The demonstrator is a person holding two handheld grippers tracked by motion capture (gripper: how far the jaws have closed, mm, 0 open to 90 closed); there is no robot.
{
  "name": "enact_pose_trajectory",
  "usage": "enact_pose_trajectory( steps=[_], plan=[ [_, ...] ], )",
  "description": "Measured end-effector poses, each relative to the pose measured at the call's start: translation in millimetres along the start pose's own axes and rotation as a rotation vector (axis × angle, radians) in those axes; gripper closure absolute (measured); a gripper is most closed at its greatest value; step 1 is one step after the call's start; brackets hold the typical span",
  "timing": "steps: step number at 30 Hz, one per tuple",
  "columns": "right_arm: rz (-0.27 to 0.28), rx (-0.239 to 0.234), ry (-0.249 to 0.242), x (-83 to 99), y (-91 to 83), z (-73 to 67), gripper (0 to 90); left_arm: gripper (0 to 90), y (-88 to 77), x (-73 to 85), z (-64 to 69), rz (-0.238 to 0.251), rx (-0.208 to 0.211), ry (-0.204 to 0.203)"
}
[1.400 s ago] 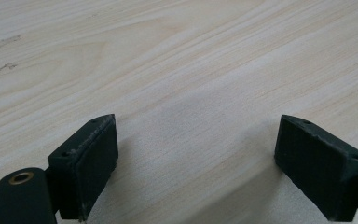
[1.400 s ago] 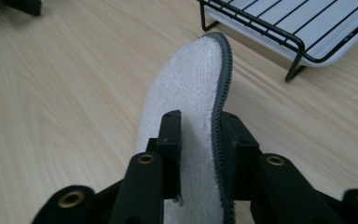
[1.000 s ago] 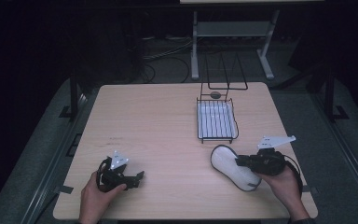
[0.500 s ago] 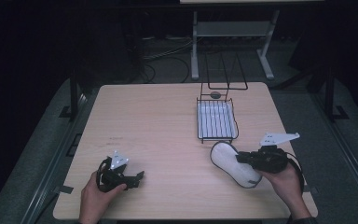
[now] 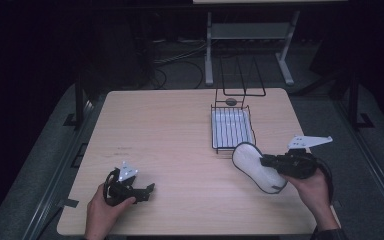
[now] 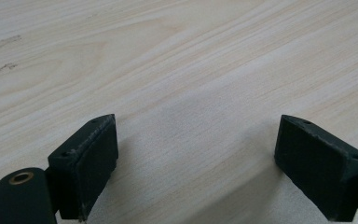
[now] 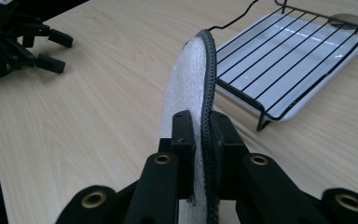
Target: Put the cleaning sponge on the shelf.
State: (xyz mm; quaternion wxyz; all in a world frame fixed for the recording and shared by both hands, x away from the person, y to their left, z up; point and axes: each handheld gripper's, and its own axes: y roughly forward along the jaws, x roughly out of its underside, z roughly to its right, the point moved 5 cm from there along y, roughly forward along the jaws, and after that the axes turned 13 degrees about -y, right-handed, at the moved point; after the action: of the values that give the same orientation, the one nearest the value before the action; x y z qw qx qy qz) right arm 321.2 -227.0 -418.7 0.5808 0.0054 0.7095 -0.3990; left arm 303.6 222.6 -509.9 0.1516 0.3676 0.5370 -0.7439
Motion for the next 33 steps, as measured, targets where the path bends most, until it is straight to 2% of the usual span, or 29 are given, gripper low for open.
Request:
enact_pose_trajectory(
  steps=[11, 15, 23, 33],
  plan=[
    [0.024, 0.038, 0.024, -4.7, -8.3, 17.9, 81.6, 12.6, -0.2, 0.0, 0.0, -0.002, 0.000, 0.000],
    [0.043, 0.052, 0.043, -8.0, -9.7, 28.3, 81.5, 12.6, 0.0, 0.0, 0.1, 0.000, 0.000, -0.002],
    [0.048, 0.065, 0.048, -13.9, -7.6, 39.5, 81.5, 12.6, 0.0, -0.1, 0.1, 0.000, 0.000, -0.003],
    [0.078, 0.069, 0.057, -30.9, 0.9, 54.3, 81.5, 12.6, -0.2, -0.1, -0.2, -0.003, -0.001, 0.002]
  ],
)
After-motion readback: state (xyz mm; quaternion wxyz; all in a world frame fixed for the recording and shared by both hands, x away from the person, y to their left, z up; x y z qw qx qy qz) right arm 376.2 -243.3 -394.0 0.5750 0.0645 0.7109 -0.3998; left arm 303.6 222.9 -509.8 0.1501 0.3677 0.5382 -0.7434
